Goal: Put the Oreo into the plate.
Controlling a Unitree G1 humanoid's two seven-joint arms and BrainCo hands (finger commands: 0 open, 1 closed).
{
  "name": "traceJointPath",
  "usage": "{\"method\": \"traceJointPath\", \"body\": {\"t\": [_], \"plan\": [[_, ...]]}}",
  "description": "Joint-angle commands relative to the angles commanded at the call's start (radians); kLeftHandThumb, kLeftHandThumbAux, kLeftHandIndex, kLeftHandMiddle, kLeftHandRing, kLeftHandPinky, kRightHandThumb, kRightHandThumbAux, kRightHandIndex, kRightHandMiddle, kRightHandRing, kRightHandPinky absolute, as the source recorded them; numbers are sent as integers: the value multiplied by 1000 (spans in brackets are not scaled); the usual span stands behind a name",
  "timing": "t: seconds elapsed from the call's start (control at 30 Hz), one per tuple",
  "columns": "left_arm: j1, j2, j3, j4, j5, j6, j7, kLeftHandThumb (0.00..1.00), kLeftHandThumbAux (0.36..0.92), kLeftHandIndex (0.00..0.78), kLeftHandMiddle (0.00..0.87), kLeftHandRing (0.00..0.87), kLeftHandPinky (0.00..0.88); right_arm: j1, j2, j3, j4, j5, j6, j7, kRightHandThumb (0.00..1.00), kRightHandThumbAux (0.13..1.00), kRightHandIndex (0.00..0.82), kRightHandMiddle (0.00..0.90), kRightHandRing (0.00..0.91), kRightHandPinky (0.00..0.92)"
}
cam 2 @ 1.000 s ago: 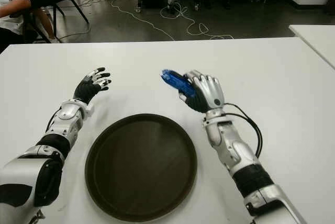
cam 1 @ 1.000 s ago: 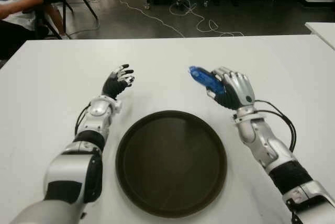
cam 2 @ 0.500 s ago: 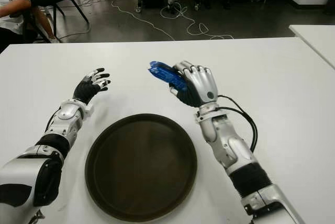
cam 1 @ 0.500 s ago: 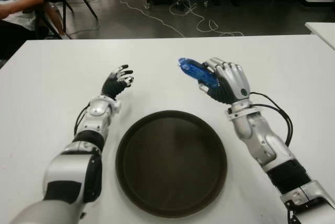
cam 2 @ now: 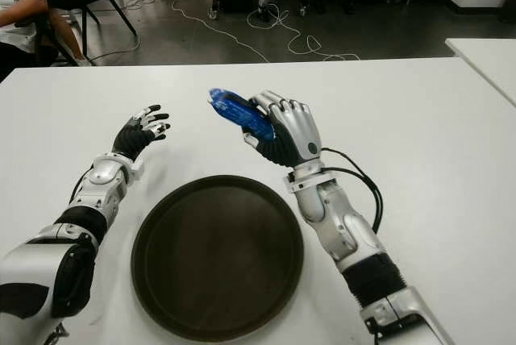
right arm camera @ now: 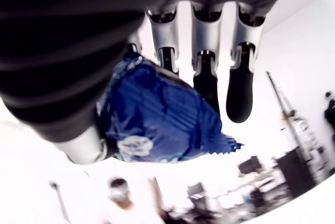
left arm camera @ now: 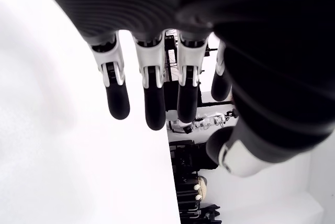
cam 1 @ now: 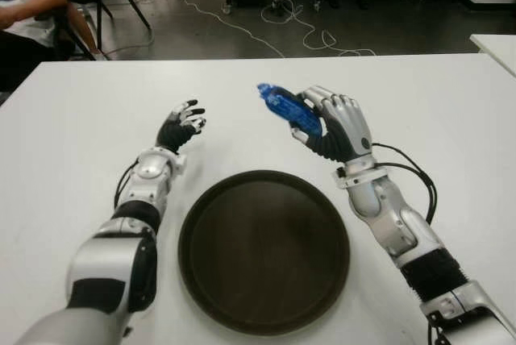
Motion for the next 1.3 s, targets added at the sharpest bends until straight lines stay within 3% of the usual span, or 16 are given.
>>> {"method": "traceJointPath", "body": {"t": [0.3, 0.43, 0.57, 0.9, 1.03, 1.3], "plan": [[-2, 3, -2, 2, 3, 4, 2, 90, 727, 134, 208, 209, 219, 4, 58, -35, -6, 191, -41, 141, 693, 733, 429, 728, 740, 754], [-3, 3, -2, 3, 3, 4, 3, 89, 733, 136, 207, 213, 233, 7, 73, -45, -1, 229, -55, 179, 692, 733, 430, 726, 735, 744], [-4, 2, -3, 4, 5, 6, 6, 101, 725, 137, 208, 211, 221, 29, 96, -52, -26, 327, -20, 289, 689, 734, 430, 728, 738, 746], [-5, 1, -8, 6, 12, 2, 13, 98, 708, 150, 221, 214, 206, 90, 136, -61, -197, 551, 197, 532, 685, 734, 430, 731, 747, 760], [-3, 1, -8, 5, 12, -6, 10, 93, 695, 150, 220, 217, 211, 107, 146, -68, -266, 655, 332, 625, 686, 733, 431, 735, 750, 760], [-3, 2, -6, 5, 10, -2, 6, 101, 701, 139, 210, 212, 212, 126, 137, -71, -351, 747, 506, 719, 686, 732, 430, 734, 750, 761]]}}
